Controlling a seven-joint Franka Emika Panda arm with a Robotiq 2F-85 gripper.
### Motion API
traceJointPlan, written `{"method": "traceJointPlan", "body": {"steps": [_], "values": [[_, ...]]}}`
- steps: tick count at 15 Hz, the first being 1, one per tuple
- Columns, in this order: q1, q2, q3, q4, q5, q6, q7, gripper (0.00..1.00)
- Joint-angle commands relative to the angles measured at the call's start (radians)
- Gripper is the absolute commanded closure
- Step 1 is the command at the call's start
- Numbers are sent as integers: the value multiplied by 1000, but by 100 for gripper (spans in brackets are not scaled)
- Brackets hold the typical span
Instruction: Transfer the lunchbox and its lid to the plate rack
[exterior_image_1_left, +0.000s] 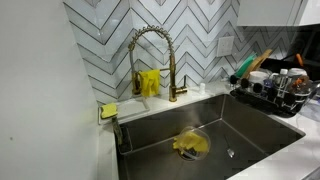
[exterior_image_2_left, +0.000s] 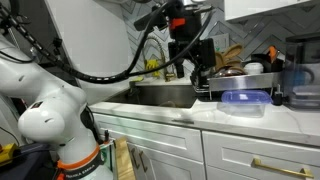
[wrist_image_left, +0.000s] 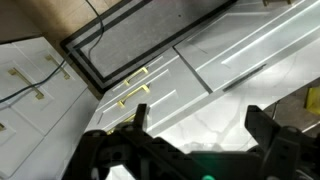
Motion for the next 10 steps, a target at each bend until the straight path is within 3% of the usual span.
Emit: {"method": "traceJointPlan", "body": {"steps": [1,2,3,10], "values": [[12,120,-14,88,83,78,-11,0],[19,151,-21,103,121,104,-31,0],[-10,88,11,61,76,76,-9,0],[-9,157,12,105,109,98,-18,0]]}}
